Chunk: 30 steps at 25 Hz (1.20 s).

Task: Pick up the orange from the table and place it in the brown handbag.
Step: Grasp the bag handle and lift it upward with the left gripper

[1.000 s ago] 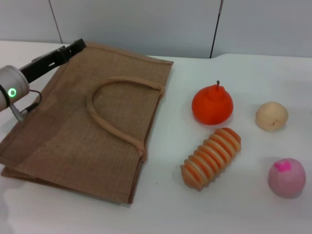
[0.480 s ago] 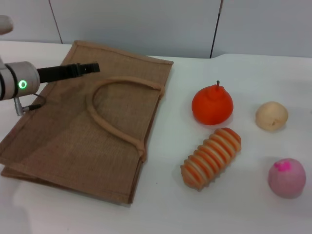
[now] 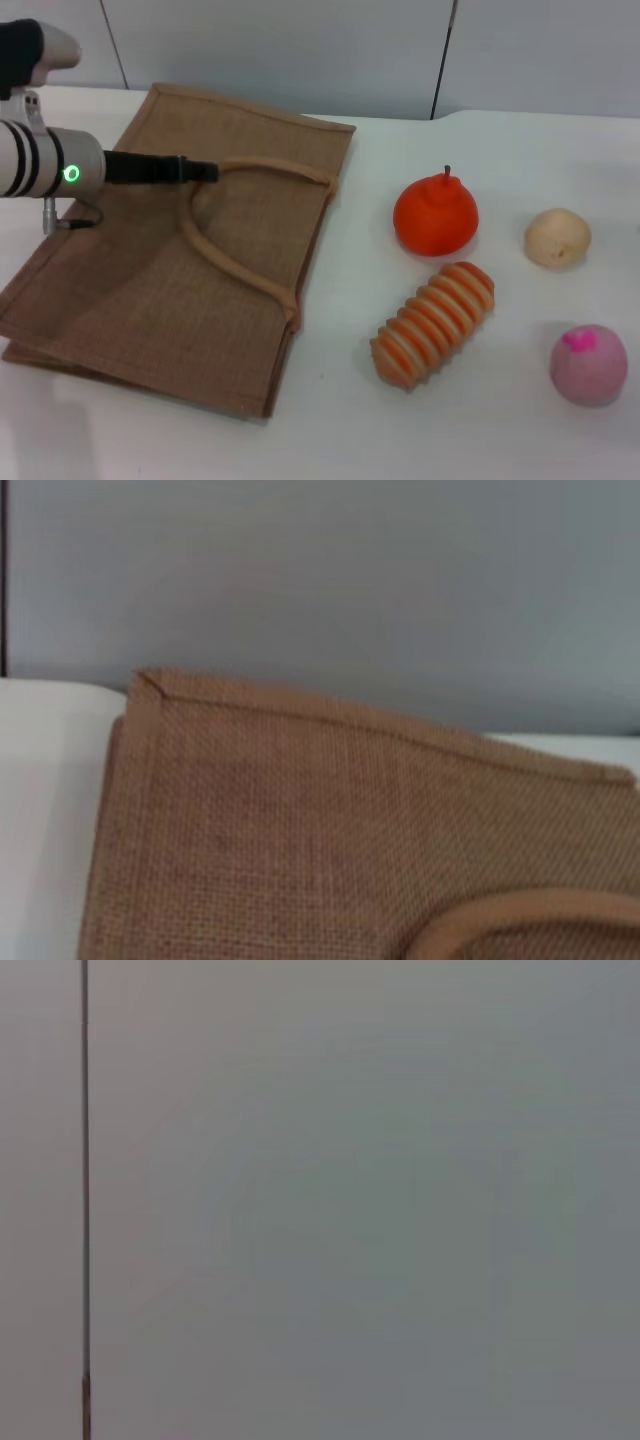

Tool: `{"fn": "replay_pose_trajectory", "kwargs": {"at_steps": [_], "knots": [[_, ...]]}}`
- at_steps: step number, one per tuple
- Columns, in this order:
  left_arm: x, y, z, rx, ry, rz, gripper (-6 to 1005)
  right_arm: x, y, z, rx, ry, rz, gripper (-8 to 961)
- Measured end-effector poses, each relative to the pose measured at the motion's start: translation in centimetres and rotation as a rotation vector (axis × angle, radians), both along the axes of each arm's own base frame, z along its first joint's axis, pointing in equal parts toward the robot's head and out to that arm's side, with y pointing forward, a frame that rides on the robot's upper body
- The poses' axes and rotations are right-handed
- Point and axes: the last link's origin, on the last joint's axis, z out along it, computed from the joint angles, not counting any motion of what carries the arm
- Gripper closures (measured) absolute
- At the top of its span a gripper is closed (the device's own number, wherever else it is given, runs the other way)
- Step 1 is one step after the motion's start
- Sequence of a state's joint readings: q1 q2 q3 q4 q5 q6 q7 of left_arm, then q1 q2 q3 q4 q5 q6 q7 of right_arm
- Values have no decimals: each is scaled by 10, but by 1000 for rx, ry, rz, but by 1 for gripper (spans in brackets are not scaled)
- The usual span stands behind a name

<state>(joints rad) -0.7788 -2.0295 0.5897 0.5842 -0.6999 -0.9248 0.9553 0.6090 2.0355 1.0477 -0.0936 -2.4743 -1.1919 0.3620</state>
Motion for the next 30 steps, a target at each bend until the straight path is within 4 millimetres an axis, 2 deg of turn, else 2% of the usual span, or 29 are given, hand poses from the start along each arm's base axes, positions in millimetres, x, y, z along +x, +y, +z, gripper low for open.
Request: {"fn": "replay_pose_trajectory", "kwargs": {"at_steps": [13,30], "knots": [[5,-1,-6,-64,34,-3,278,0,1,1,1,-1,2,68],[2,2,-7,-75,100,29,296,-1,1,1,0,2,3,68]]}}
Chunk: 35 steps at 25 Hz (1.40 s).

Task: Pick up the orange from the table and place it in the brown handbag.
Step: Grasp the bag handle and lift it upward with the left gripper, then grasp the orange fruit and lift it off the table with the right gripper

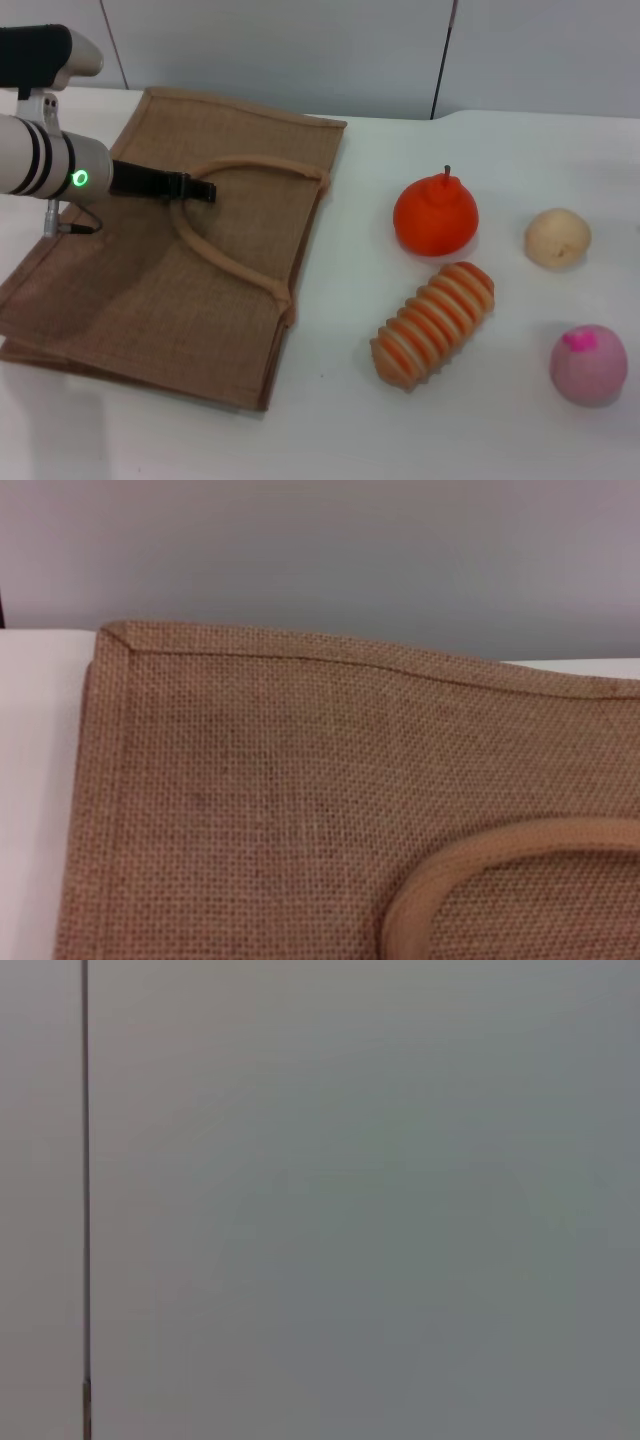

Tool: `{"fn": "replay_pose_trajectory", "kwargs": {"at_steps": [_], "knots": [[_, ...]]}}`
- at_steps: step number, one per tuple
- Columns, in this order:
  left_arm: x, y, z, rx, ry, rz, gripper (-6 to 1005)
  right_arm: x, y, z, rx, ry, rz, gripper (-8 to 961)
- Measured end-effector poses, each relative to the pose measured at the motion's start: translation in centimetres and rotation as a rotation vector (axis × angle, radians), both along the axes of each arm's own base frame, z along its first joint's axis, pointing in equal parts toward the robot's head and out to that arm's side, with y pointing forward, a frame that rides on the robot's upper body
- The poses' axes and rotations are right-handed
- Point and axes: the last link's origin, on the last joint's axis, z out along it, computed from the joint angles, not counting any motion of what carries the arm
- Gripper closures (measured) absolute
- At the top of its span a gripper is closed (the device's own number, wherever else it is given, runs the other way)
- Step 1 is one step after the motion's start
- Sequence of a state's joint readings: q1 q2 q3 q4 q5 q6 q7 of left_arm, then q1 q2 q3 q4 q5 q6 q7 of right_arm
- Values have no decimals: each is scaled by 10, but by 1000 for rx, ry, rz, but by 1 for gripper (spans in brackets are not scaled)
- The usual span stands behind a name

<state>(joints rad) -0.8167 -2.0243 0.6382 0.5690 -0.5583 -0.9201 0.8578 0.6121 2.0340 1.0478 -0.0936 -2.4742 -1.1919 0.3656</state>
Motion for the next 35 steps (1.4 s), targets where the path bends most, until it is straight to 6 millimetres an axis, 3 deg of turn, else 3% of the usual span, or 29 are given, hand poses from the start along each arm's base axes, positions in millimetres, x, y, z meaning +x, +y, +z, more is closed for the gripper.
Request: {"fn": "replay_pose_trajectory", "kwargs": {"at_steps": [9,14,17,22,28,35], "knots": [[0,0,-1,-6,0,-1,317,0,0,-1,-1,2,0,67],[0,-1,-3,-19,-7,8,540,0,0,-1,-1,3,0,67],[1,-1,-4,-21,-8,8,777,0,0,-1,-1,3,0,67],[1,-1,-4,-22,-10,5,875,0,0,-1,-1,4,0,67],[7,-1,-4,-11,-53,-23,876,1,-1,-1,-2,4,-3,67],[23,-7,9,58,-252,-175,877,-6,0,-5,-24,1,34,66]]}}
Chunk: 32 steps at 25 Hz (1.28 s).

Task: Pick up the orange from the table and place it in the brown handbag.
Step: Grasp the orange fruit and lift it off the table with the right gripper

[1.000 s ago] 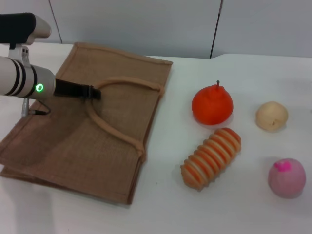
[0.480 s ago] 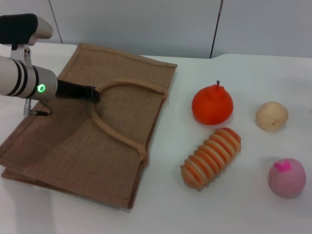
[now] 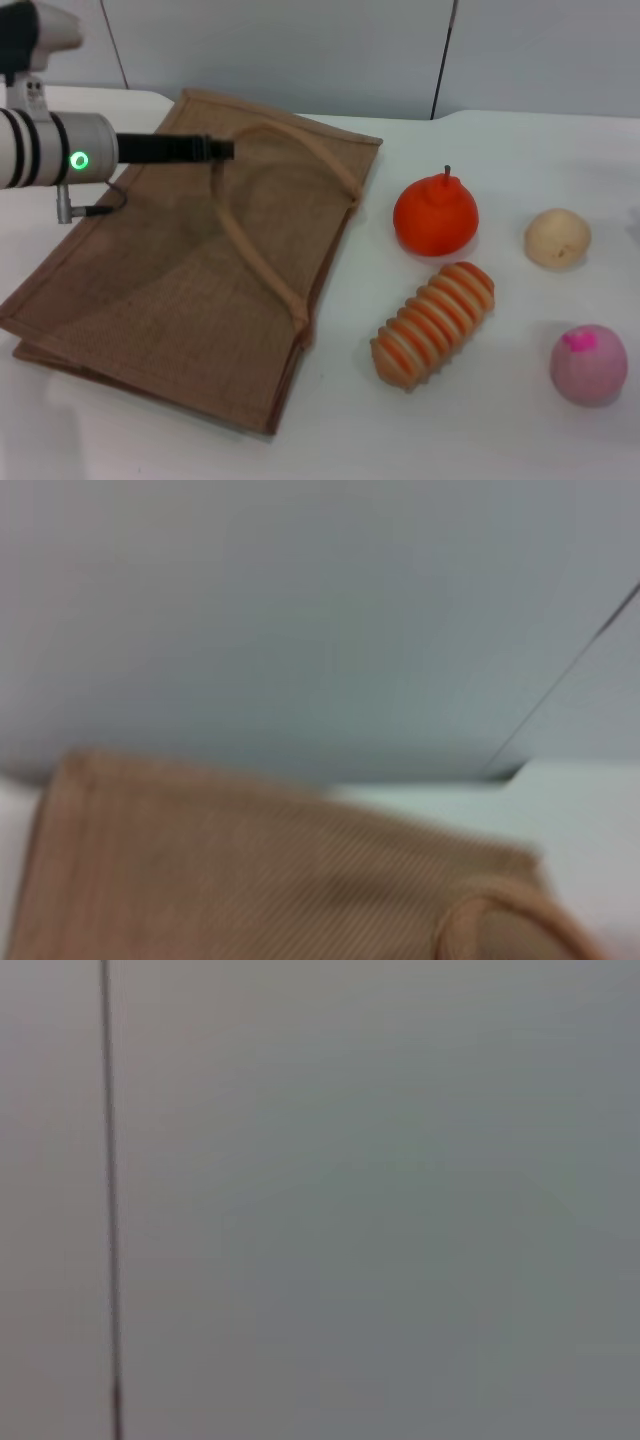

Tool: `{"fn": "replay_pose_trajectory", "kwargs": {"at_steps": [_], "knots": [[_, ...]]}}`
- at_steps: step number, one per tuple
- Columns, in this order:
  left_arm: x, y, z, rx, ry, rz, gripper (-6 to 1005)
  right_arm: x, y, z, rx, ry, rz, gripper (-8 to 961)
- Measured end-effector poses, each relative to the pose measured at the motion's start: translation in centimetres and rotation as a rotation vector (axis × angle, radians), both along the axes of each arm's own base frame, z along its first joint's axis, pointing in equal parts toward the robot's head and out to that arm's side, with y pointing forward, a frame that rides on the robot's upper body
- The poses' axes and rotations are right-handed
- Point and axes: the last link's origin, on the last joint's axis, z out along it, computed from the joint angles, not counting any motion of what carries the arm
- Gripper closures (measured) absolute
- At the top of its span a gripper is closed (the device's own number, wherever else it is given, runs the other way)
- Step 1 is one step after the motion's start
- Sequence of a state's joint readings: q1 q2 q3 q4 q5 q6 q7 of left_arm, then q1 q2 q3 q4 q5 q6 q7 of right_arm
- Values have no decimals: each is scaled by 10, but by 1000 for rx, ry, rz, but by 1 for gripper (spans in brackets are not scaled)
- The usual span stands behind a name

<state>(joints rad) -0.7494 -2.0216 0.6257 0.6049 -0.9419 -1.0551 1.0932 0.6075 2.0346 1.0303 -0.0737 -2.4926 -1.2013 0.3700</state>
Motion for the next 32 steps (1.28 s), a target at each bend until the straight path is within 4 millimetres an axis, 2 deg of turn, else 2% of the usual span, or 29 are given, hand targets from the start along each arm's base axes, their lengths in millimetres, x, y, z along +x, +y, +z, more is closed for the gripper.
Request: {"fn": "replay_pose_trajectory", "kwargs": {"at_steps": [7,15,19,23,32], "knots": [[1,-11,16,123,-139,-131,878,-21,3,-20,-136,-82,128,66],[-7,-30,41,287,-302,-211,877,-56,4,-50,-360,-187,333,66],[-9,-39,48,337,-367,-250,880,-68,6,-62,-466,-224,383,66],[-10,-43,51,366,-396,-275,880,-73,9,-71,-536,-271,400,66],[-4,-49,53,371,-438,-333,880,-75,21,-91,-613,-363,322,65]]}}
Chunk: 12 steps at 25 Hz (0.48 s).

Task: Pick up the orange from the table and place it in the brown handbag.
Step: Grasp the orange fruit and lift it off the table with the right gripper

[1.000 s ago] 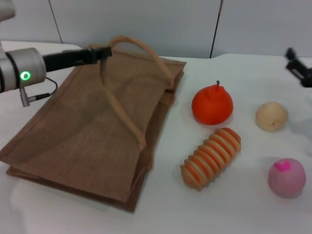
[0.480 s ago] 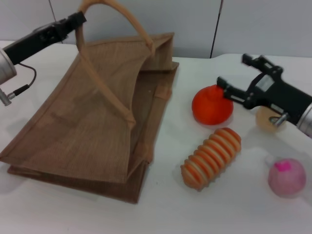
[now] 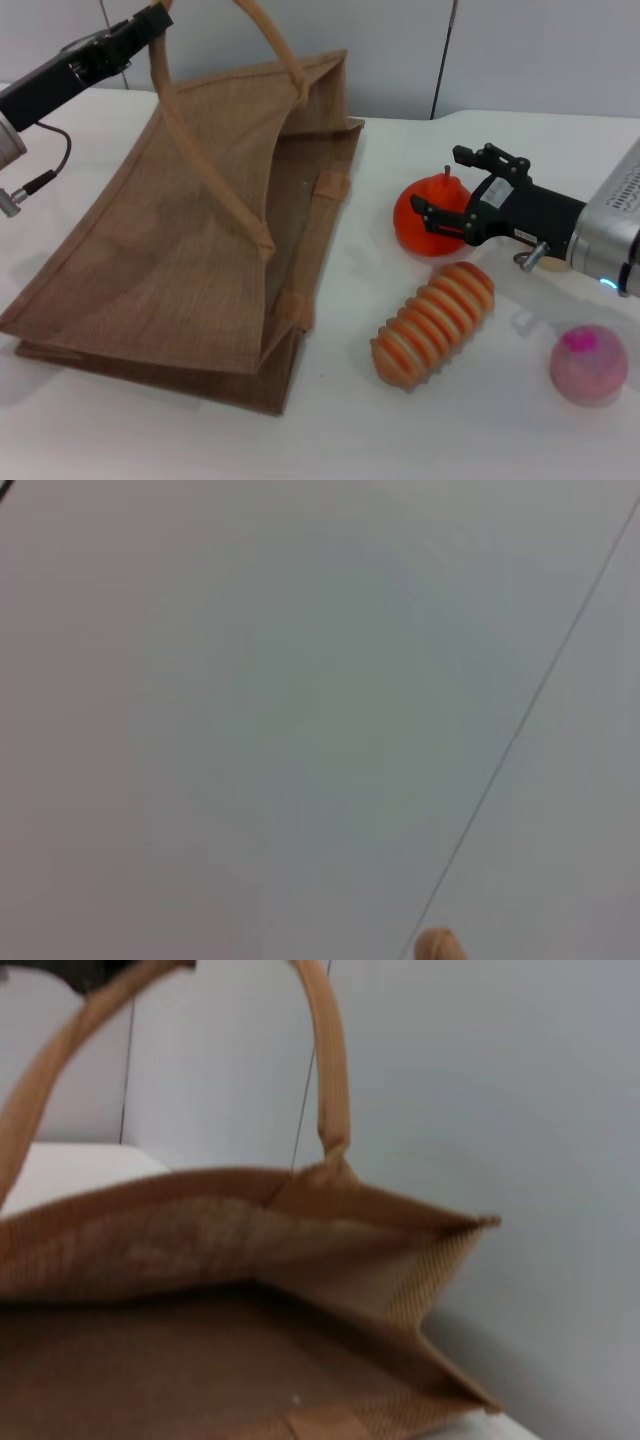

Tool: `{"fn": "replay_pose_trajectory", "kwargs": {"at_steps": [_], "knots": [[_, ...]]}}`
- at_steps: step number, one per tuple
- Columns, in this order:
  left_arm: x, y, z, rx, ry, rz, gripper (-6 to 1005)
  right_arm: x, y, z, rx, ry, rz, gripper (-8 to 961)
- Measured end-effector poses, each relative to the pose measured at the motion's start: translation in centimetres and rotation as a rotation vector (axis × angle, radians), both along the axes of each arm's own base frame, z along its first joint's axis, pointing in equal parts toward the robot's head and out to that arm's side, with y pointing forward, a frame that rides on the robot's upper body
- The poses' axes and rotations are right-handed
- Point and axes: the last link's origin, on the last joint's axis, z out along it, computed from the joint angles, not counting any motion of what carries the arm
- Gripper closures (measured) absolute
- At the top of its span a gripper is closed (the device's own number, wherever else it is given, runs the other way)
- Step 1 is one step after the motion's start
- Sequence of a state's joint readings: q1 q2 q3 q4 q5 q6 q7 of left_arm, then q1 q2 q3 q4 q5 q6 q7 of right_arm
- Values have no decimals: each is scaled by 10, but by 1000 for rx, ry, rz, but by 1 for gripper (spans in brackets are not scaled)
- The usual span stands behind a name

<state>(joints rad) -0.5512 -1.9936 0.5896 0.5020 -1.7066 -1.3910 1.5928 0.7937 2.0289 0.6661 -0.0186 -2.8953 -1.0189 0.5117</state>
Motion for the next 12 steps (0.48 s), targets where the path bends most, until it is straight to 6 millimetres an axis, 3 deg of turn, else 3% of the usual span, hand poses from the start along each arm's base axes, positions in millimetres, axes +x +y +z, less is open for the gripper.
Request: {"fn": "replay_pose_trajectory", "kwargs": {"at_steps": [12], "knots": [[4,-5,2,28,-21,-42,880,6,6,-8,-3,-88,-49,72]]}}
